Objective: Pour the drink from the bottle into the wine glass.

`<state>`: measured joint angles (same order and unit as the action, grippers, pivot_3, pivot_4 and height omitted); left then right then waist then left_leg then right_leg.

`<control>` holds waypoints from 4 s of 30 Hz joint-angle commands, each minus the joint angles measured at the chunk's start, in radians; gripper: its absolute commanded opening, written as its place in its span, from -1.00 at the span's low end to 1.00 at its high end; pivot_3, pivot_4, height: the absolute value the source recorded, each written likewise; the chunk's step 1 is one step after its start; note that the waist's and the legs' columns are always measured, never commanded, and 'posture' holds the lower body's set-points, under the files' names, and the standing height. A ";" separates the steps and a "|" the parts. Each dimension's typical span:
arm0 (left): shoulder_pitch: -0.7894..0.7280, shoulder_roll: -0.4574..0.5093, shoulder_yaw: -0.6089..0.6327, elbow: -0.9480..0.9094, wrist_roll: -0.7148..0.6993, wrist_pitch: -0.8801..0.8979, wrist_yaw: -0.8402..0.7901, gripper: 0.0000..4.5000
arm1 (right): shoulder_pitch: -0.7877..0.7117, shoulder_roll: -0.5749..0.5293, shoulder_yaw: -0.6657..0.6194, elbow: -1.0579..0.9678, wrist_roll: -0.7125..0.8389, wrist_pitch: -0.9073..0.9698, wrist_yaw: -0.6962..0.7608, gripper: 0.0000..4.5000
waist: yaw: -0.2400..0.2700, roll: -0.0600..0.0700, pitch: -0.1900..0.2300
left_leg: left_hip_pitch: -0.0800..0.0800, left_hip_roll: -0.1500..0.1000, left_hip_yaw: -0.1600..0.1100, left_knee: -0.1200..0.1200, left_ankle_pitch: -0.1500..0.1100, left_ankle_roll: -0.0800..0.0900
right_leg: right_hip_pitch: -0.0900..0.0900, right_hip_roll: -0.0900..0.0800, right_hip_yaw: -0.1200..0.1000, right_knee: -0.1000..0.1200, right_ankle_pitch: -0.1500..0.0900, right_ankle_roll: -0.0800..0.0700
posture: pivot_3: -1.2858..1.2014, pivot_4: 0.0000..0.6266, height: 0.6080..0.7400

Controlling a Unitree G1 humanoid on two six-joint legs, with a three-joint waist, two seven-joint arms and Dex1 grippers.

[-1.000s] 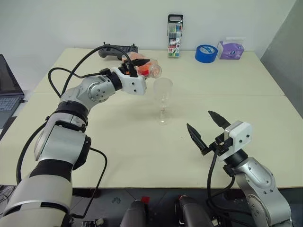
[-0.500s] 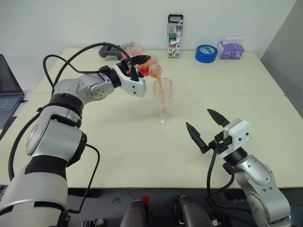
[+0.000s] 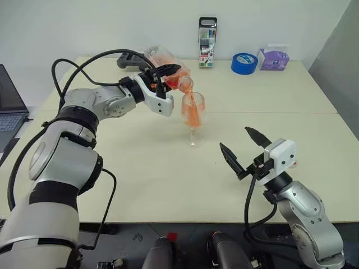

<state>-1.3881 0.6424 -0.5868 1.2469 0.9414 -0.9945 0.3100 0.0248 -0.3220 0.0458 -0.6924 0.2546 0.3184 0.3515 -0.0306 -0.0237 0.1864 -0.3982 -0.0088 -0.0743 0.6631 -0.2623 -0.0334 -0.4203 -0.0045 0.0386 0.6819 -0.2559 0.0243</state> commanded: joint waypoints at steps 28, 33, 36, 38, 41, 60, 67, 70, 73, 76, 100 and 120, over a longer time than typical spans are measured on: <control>0.039 -0.030 0.257 0.051 -0.423 -0.039 -0.376 -0.25 | -0.189 -0.021 -0.017 -0.035 0.079 0.107 0.010 1.00 | -0.001 0.000 0.000 | 0.000 0.000 0.000 0.001 0.000 0.000 | 0.000 0.000 0.000 0.001 0.000 0.000 | 0.03 -0.52 1.00; 0.129 -0.079 0.498 0.010 -0.789 0.100 -0.792 -0.25 | -0.371 -0.043 -0.056 -0.071 0.202 0.313 -0.022 1.00 | -0.003 0.000 0.000 | 0.000 0.000 0.001 0.002 0.000 0.000 | 0.000 0.000 0.000 0.003 0.001 -0.001 | 0.03 -0.52 1.00; 0.184 -0.094 0.625 -0.024 -0.949 0.286 -0.929 -0.25 | -0.516 -0.055 -0.077 -0.060 0.277 0.444 -0.042 1.00 | -0.006 0.000 0.000 | 0.000 0.001 0.001 0.002 0.000 0.000 | -0.001 0.000 0.001 0.005 0.001 -0.001 | 0.03 -0.52 1.00; 0.219 -0.102 0.719 -0.048 -1.053 0.443 -0.942 -0.25 | -0.630 -0.050 -0.083 -0.031 0.323 0.520 -0.057 1.00 | -0.009 0.000 0.000 | 0.000 0.001 0.000 0.003 0.000 0.000 | -0.001 0.000 0.000 0.006 0.001 -0.001 | 0.03 -0.52 1.00; 0.295 -0.095 0.795 -0.115 -1.124 0.610 -0.906 -0.25 | -0.774 -0.061 -0.037 0.051 0.319 0.671 -0.089 1.00 | -0.013 0.000 0.000 | 0.001 0.001 -0.002 0.003 0.000 0.000 | -0.002 0.000 -0.001 0.008 0.001 -0.001 | 0.03 -0.52 1.00; 0.548 -0.123 0.900 -0.396 -1.212 0.912 -0.760 0.20 | -0.920 0.048 0.140 0.290 0.198 0.668 -0.044 1.00 | -0.008 -0.003 -0.002 | -0.001 0.001 -0.006 0.004 0.000 0.000 | -0.004 -0.006 -0.001 0.010 0.001 -0.001 | 0.03 -0.52 1.00; 0.555 -0.119 0.904 -0.392 -1.219 0.924 -0.757 0.99 | -0.934 0.059 0.126 0.288 0.208 0.716 -0.029 1.00 | -0.008 -0.003 -0.002 | 0.000 0.001 -0.006 0.003 0.000 0.000 | -0.004 -0.006 -0.001 0.009 0.001 -0.001 | 0.03 -0.52 1.00; 0.558 -0.112 0.898 -0.395 -1.209 0.924 -0.755 0.99 | -0.934 0.059 0.123 0.289 0.202 0.719 -0.026 1.00 | -0.008 -0.003 -0.002 | 0.000 0.001 -0.006 0.003 0.000 0.000 | -0.004 -0.006 -0.001 0.009 0.001 -0.001 | 0.03 -0.52 1.00; 0.571 -0.105 0.891 -0.410 -1.206 0.934 -0.772 0.99 | -0.933 0.061 0.122 0.285 0.200 0.720 -0.024 1.00 | -0.008 -0.003 -0.002 | 0.000 0.001 -0.006 0.003 0.000 0.000 | -0.004 -0.006 -0.001 0.009 0.001 -0.001 | 0.03 -0.52 1.00; 0.603 -0.105 0.893 -0.460 -1.213 0.955 -0.777 0.99 | -0.934 0.060 0.120 0.282 0.200 0.719 -0.021 1.00 | -0.008 -0.003 -0.002 | 0.000 0.001 -0.006 0.003 0.000 0.000 | -0.004 -0.006 0.000 0.009 0.001 -0.001 | 0.03 -0.52 1.00; 0.976 0.037 1.006 -1.322 -1.438 1.536 -0.819 0.99 | -0.973 -0.110 0.038 0.346 0.218 0.701 0.119 1.00 | -0.004 -0.003 -0.002 | 0.000 0.002 -0.006 0.001 0.000 0.000 | -0.004 -0.007 0.000 0.007 0.001 -0.001 | 0.03 -0.52 1.00; 0.822 0.228 0.828 -1.356 -1.615 1.673 -1.226 0.99 | -0.816 -0.328 -0.167 0.153 0.410 0.836 0.180 1.00 | -0.005 0.000 -0.001 | 0.001 0.002 -0.001 -0.001 0.000 0.000 | -0.001 -0.004 0.002 0.000 0.001 -0.002 | 0.03 -0.52 1.00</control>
<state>-0.5326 0.8655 0.2403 -0.1041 -0.6794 0.6951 -0.8979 -0.7874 -0.6399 -0.0829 -0.5026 0.6509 1.1637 0.5397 -0.0359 -0.0239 0.1852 -0.3974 -0.0059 -0.0751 0.6624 -0.2625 -0.0331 -0.4212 -0.0084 0.0403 0.6815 -0.2552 0.0228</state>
